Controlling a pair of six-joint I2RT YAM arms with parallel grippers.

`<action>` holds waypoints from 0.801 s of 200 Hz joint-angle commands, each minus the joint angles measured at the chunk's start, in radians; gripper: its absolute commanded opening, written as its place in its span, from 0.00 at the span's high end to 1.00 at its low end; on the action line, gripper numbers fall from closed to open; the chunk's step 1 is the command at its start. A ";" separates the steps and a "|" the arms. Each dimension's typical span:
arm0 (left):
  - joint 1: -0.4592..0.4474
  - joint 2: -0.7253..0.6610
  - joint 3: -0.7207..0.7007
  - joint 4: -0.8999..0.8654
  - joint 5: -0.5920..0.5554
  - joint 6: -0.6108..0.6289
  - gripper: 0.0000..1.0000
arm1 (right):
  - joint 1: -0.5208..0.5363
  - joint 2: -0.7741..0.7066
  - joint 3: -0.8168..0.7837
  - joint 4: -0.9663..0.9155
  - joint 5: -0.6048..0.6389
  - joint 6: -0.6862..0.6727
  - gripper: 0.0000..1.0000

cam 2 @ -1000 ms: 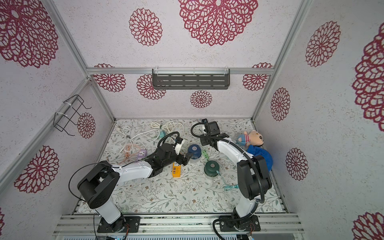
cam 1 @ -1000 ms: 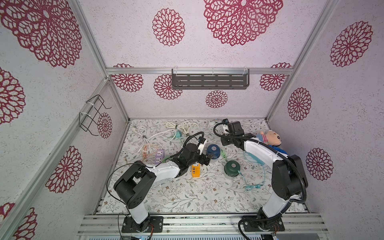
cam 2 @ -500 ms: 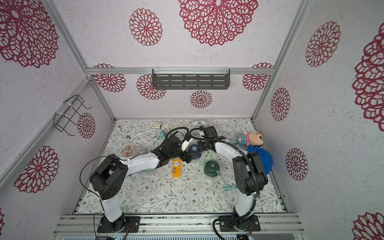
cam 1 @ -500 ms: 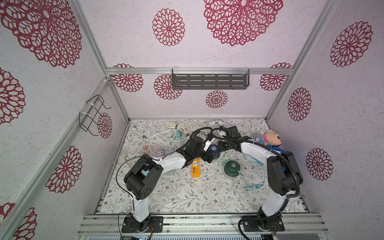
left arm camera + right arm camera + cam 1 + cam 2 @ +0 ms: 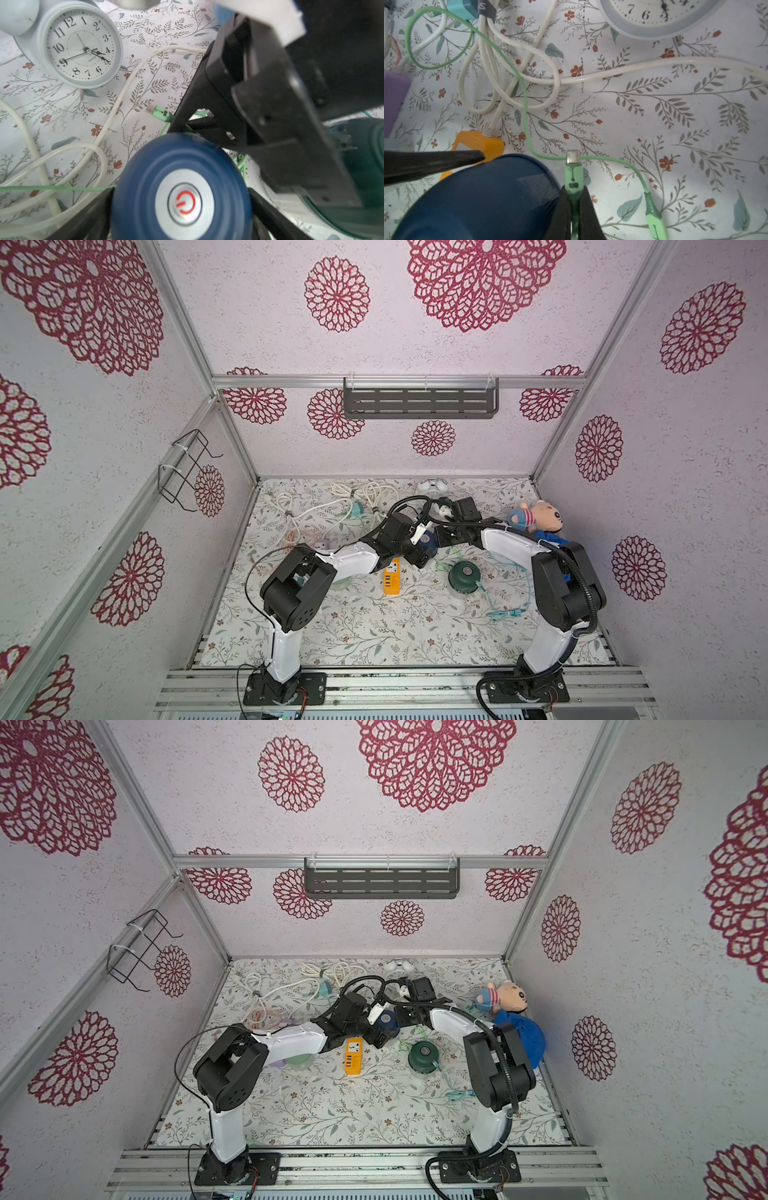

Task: Charge the cordless meat grinders
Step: Pick up the cordless meat grinder at the center of the board.

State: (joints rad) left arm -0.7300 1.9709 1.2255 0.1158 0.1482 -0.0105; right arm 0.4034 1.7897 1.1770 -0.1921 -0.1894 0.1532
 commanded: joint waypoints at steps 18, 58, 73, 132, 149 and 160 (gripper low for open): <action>-0.017 0.034 0.019 -0.004 -0.057 0.020 0.01 | 0.003 -0.046 -0.026 0.029 -0.043 0.020 1.00; -0.021 0.016 0.002 0.012 -0.076 0.000 0.09 | -0.008 -0.091 -0.054 0.027 -0.026 0.020 1.00; -0.026 0.003 -0.006 0.020 -0.086 -0.006 0.11 | -0.013 -0.114 -0.061 0.020 -0.016 0.018 1.00; -0.069 -0.133 -0.070 0.037 -0.171 -0.029 0.14 | -0.019 -0.232 -0.073 -0.025 0.061 -0.003 1.00; -0.091 -0.217 -0.110 0.017 -0.228 -0.052 0.14 | -0.018 -0.276 -0.077 -0.035 0.086 -0.012 1.00; -0.115 -0.283 -0.140 -0.012 -0.289 -0.075 0.14 | -0.017 -0.304 -0.082 -0.039 0.093 -0.016 1.00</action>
State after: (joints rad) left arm -0.8001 1.8469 1.1168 0.0967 -0.0242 -0.0494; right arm 0.3859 1.5669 1.1011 -0.2100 -0.1421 0.1635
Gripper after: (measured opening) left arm 0.904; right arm 0.080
